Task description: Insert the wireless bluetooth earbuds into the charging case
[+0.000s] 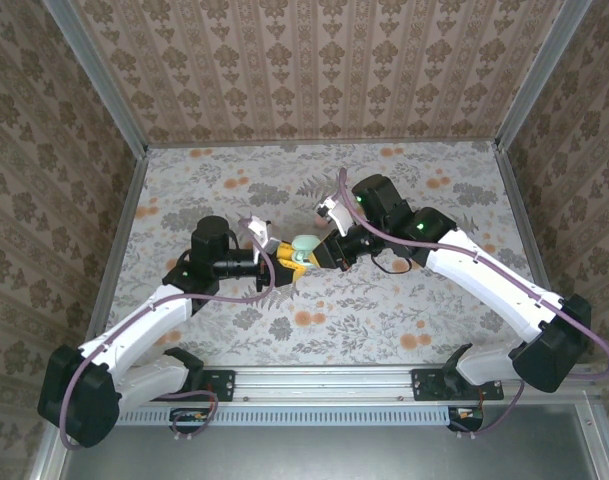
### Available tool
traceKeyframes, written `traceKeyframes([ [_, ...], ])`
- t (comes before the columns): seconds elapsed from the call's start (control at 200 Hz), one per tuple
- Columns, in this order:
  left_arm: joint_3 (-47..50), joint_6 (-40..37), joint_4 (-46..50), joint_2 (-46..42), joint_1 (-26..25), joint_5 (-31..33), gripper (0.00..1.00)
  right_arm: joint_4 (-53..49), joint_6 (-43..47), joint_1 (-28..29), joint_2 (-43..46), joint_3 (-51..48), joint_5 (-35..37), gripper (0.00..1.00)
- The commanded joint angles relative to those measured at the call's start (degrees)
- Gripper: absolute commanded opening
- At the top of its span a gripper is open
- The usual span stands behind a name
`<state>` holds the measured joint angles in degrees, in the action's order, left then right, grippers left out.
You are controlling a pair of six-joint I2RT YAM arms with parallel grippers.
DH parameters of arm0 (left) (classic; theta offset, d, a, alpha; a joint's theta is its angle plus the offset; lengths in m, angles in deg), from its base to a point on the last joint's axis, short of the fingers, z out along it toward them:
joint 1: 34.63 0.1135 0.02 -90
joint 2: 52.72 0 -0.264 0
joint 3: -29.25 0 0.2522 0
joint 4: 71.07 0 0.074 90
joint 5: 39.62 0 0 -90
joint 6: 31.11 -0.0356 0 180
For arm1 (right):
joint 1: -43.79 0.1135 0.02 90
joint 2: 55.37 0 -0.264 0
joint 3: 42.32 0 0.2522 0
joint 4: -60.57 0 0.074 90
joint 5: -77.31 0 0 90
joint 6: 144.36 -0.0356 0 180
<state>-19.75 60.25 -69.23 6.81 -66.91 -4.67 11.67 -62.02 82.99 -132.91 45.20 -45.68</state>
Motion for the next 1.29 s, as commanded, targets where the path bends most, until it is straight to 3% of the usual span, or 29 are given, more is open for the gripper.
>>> traceKeyframes([
  [0.0, -3.0, -0.1, -2.4, -0.5, -0.5, -1.0, 0.15, -3.1, 1.8, 0.3, -1.1, 0.0, 0.0, 0.16],
  [0.34, -3.5, 0.2, -2.7, 0.2, -0.6, -1.1, 0.15, -3.0, 1.1, 0.3, -0.2, 0.0, 1.8, 0.30],
  [1.29, -2.4, 0.1, -2.7, -0.7, -0.9, -0.9, 0.15, -2.4, -2.8, 0.1, 1.4, 2.0, 8.3, 0.40],
])
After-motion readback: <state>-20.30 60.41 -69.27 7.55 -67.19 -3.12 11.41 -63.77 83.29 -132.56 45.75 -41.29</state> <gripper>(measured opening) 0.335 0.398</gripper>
